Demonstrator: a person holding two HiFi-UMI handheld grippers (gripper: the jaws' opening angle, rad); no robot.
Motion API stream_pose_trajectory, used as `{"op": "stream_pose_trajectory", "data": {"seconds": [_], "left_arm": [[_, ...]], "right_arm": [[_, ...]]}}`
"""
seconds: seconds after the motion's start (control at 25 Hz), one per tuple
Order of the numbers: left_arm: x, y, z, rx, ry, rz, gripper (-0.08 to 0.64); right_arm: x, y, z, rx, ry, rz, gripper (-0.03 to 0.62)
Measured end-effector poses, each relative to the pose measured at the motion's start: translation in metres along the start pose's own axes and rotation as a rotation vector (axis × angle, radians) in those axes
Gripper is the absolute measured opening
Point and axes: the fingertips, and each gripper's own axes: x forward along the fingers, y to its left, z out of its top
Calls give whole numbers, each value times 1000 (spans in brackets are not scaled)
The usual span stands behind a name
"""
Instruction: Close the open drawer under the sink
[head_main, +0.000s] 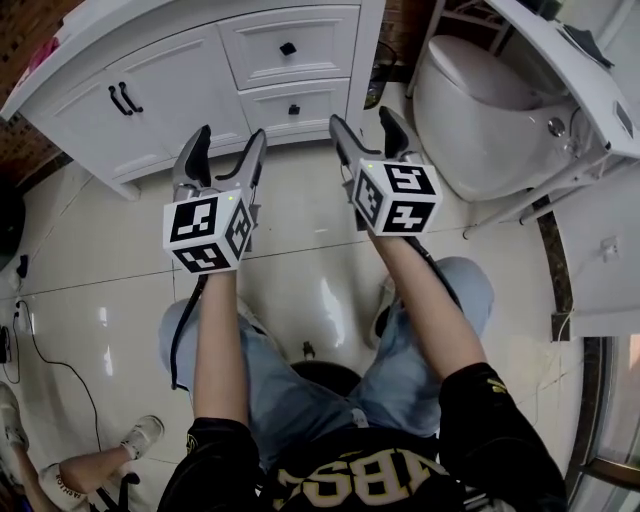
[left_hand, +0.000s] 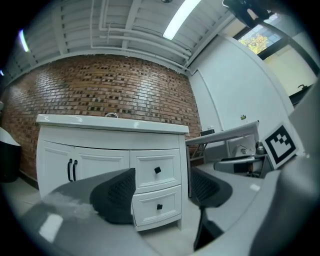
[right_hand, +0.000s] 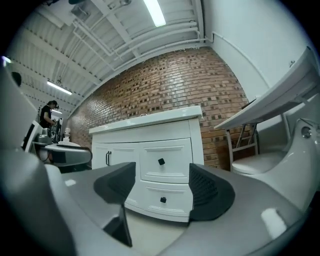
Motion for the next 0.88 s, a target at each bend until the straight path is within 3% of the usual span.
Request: {"op": "stream_pose_trajectory", "data": {"seconds": [0.24, 0.4, 0.88], "left_arm": [[-11, -21, 2, -22, -17, -32, 348], [-18, -27, -8, -67, -11, -23, 348], [-28, -13, -8, -25, -14, 20, 348]], "right_arm": [[-24, 23, 23, -136, -60, 21, 328], [-32, 21, 21, -154, -54, 30, 328], [-33, 13, 23, -130, -52, 19, 324]]}}
